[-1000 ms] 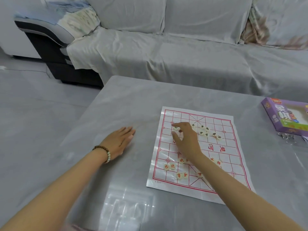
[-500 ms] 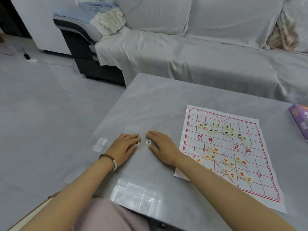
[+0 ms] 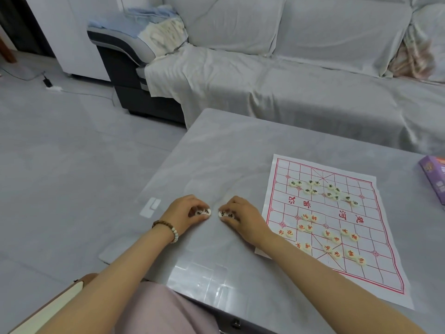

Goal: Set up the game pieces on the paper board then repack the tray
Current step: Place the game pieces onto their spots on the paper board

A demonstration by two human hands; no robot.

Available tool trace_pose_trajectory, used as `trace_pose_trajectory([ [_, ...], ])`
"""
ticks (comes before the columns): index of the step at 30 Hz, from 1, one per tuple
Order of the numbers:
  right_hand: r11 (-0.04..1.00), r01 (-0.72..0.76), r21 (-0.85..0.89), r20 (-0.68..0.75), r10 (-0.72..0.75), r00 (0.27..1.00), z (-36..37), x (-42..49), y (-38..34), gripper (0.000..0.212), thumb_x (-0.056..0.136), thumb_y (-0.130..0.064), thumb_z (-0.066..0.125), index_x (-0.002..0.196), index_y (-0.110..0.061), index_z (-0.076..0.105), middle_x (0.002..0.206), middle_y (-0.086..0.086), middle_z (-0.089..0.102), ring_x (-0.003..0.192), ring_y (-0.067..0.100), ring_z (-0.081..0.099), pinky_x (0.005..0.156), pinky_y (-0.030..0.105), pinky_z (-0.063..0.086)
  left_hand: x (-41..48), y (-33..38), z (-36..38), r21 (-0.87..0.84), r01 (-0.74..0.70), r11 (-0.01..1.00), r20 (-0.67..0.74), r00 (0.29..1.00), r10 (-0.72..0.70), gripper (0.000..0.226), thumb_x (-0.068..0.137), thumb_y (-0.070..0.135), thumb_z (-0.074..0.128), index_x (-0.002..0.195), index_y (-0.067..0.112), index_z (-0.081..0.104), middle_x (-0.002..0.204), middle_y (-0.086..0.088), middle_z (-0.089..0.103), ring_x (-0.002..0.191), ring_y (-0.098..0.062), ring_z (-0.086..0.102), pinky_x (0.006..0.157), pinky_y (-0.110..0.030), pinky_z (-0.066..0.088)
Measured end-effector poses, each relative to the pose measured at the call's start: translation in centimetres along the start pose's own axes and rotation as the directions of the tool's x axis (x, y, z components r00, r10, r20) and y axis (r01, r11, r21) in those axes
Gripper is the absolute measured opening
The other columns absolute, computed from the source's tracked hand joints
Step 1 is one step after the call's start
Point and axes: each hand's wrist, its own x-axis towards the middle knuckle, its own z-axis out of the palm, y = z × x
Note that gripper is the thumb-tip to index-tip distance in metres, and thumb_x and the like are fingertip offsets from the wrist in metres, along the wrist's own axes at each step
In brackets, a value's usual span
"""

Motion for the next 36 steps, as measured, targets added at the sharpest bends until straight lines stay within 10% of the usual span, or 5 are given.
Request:
trace_pose_trajectory([
  [14,0.937,-0.345,0.055,-0.42,0.335,0.843,-15.7,-5.7,13.8,0.022,0.086,-0.021,0.065,0.108,-0.019,0.067,0.096,-0.006,0.06,0.077,0.0,0.052,0.066,0.01,0.038,13.4,13.6,6.9,-0.068,-0.168,0.983,0.063,0.983,0.173,0.026,0.083,0.025,0.067,0.108,0.015,0.067,0.093,0.003,0.06,0.081,-0.009,0.053,0.077,-0.019,0.047],
  [32,0.854,-0.508,0.111,-0.356,0.511,0.782,-20.0,-5.8,23.9,0.024,0.085,-0.024,0.067,0.109,-0.022,0.066,0.103,-0.008,0.06,0.092,0.012,0.054,0.08,0.022,0.041,23.0,16.0,12.9,0.065,-0.126,0.99,0.126,0.985,0.117,0.032,0.082,0.025,0.069,0.111,0.015,0.065,0.097,0.001,0.061,0.082,-0.012,0.054,0.089,-0.03,0.05],
  [36,0.854,-0.471,0.222,-0.421,0.52,0.744,-19.9,-7.8,22.0,0.03,0.084,-0.025,0.067,0.113,-0.027,0.061,0.11,-0.014,0.057,0.094,0.005,0.053,0.079,0.016,0.04,19.8,16.3,12.1,-0.001,-0.065,0.998,0.075,0.995,0.065,0.043,0.091,0.034,0.054,0.129,0.014,0.051,0.125,-0.004,0.053,0.109,-0.016,0.052,0.1,-0.034,0.043],
])
